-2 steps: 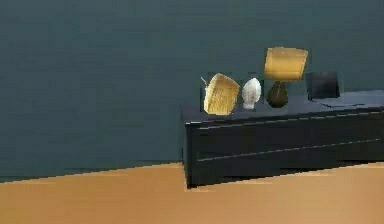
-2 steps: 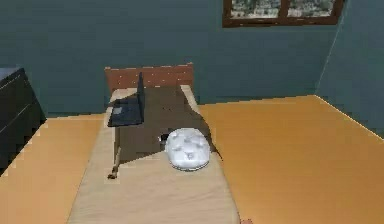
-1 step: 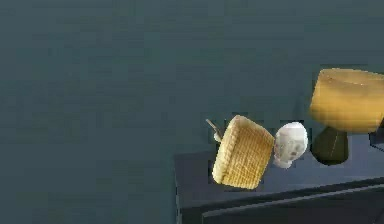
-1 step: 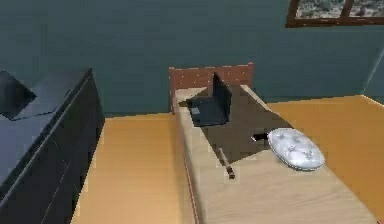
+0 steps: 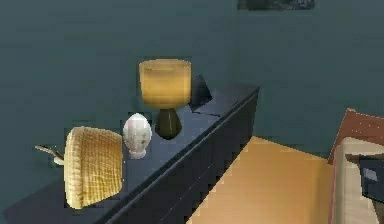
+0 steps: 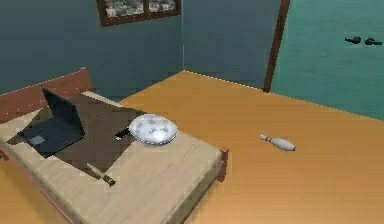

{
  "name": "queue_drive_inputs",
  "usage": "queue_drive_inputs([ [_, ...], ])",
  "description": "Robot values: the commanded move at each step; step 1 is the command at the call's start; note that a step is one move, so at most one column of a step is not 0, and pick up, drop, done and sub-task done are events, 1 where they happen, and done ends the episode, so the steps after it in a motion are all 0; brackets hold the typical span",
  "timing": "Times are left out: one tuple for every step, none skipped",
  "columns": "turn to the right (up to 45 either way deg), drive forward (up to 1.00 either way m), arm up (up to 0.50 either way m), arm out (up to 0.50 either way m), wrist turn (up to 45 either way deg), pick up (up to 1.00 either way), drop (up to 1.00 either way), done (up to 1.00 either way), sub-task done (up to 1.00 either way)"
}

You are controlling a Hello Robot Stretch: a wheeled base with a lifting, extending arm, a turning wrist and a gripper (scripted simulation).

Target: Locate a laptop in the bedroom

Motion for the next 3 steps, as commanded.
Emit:
queue_drive_inputs([
  [27.0,0.0,0.0,0.0,0.0,0.0,0.0,0.0,0.0],
  [0.0,0.3,0.0,0.0,0.0,0.0,0.0,0.0,0.0],
  [-18.0,0.0,0.0,0.0,0.0,0.0,0.0,0.0,0.0],
])
